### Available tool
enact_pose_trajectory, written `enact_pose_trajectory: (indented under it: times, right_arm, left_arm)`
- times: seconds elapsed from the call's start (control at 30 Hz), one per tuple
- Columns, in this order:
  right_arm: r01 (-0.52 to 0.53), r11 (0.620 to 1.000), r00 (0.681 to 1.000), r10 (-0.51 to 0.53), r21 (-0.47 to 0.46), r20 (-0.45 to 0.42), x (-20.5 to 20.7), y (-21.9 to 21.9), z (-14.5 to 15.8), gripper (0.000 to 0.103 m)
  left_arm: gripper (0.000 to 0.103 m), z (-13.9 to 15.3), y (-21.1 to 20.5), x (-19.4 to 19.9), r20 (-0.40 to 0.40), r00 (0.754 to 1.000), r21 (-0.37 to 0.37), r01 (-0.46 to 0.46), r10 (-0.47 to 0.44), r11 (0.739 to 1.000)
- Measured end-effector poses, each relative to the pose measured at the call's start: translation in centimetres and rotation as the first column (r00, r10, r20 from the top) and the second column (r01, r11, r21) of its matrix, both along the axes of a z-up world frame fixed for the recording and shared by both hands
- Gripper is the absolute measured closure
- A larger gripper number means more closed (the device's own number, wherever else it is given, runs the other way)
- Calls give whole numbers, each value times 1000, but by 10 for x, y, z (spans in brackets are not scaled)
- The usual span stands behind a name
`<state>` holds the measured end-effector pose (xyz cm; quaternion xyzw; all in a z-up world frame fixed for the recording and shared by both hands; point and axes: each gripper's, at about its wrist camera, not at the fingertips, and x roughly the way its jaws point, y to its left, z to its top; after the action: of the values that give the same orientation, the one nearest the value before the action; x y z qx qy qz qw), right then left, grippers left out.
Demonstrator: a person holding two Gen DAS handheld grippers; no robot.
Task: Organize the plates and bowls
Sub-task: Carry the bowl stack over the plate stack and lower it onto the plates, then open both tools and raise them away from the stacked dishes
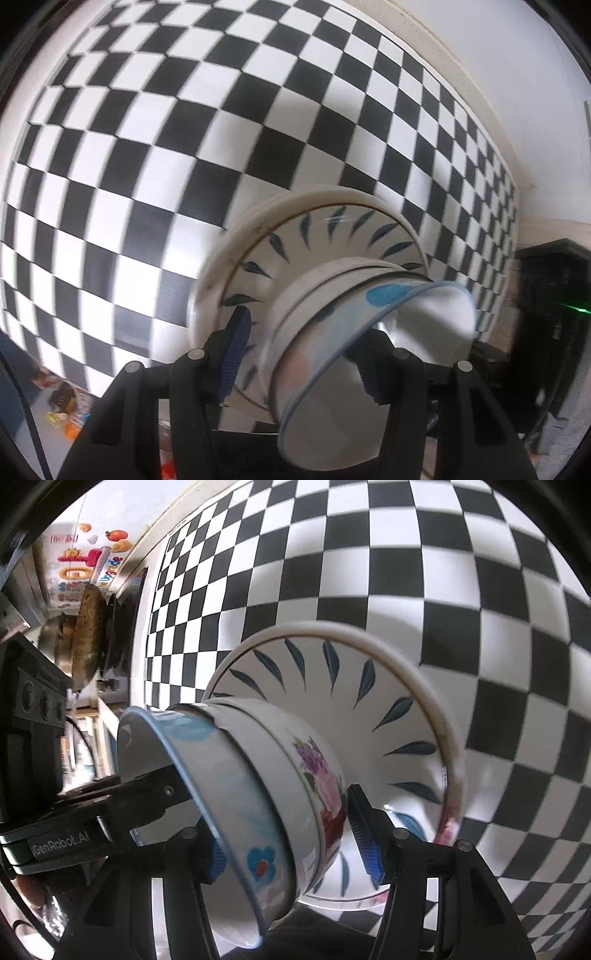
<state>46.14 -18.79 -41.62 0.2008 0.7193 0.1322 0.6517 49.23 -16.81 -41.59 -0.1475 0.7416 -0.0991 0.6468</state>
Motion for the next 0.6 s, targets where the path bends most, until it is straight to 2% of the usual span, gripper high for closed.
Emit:
enact_pose_trajectory:
  times: [0.33,0.5,0.6]
  right_arm:
    - [-44,974,987,77,-223,144,-3,5,48,39]
    - [-19,957,976,81,-291,202,-17,6,71,38]
    - [2,946,970,78,-323,232,-28,5,83,34]
  left_arm:
    - [52,28,2,-11,109,993,135,19,-33,991]
    - [52,43,0,-26,167,983,198,38,-72,980]
    - [52,52,-1,-38,202,975,223,45,-91,974]
